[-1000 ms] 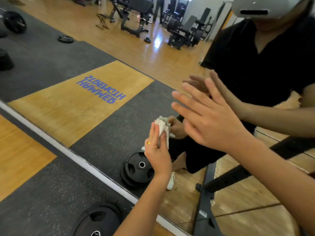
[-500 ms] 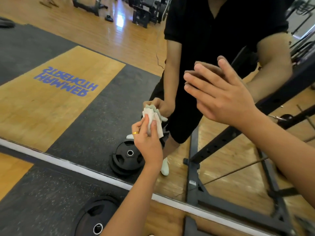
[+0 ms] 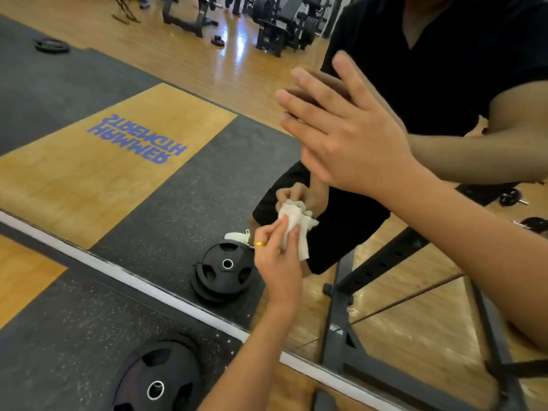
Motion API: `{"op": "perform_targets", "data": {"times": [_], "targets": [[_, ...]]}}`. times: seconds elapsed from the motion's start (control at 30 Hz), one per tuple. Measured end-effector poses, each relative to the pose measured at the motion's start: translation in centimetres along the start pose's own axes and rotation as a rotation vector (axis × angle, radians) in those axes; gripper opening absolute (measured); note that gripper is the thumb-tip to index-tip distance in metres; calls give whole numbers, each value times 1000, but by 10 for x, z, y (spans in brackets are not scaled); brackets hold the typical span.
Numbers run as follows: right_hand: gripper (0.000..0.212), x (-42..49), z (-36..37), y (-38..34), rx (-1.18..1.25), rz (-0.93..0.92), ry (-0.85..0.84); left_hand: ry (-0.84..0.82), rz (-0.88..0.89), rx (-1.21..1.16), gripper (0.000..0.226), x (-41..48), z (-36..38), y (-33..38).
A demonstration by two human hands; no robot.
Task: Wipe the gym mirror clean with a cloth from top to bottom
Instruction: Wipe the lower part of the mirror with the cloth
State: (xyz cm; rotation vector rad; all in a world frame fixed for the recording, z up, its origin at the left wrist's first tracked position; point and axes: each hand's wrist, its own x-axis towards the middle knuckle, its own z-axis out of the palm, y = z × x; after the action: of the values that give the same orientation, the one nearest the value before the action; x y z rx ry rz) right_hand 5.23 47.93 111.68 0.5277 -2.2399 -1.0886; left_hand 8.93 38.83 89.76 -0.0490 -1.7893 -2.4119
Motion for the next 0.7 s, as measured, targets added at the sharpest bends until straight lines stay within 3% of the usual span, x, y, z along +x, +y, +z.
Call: {"op": "perform_targets", "data": {"times": [0.13, 0.43, 0.6, 0.7], "targets": [[46, -1, 1, 0, -6, 8, 16, 239, -5, -59, 22, 5, 12, 3], [46, -2, 3, 0, 3, -14, 28, 131, -36, -78, 19, -41, 35, -5], [50, -2, 1, 0, 3, -21, -19, 359, 6, -78, 20, -3, 35, 15], [52, -3, 1, 0, -14, -29, -27, 345, 34, -115, 20, 10, 40, 21]]}}
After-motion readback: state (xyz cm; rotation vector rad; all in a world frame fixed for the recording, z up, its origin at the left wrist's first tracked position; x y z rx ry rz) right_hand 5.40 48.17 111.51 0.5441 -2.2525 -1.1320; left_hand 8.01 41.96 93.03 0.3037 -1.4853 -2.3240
